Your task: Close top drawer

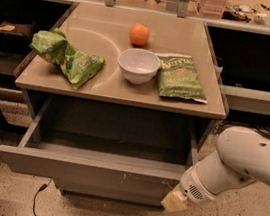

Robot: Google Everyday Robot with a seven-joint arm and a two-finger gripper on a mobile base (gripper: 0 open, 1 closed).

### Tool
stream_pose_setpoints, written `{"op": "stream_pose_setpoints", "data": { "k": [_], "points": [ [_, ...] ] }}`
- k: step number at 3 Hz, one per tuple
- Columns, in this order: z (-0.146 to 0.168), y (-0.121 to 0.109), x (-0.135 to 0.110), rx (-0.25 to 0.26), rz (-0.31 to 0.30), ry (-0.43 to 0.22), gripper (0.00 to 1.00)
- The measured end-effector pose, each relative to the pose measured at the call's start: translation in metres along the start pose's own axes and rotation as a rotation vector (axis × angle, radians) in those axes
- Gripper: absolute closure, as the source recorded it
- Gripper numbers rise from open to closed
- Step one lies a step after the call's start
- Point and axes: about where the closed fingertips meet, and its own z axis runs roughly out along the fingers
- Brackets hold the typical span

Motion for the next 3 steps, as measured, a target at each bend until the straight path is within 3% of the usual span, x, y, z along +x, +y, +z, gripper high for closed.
{"op": "stream_pose_setpoints", "data": {
  "k": [3],
  "points": [
    [-0.017, -0.036, -0.038, 0.076, -0.052, -0.022, 1.0]
  ]
}}
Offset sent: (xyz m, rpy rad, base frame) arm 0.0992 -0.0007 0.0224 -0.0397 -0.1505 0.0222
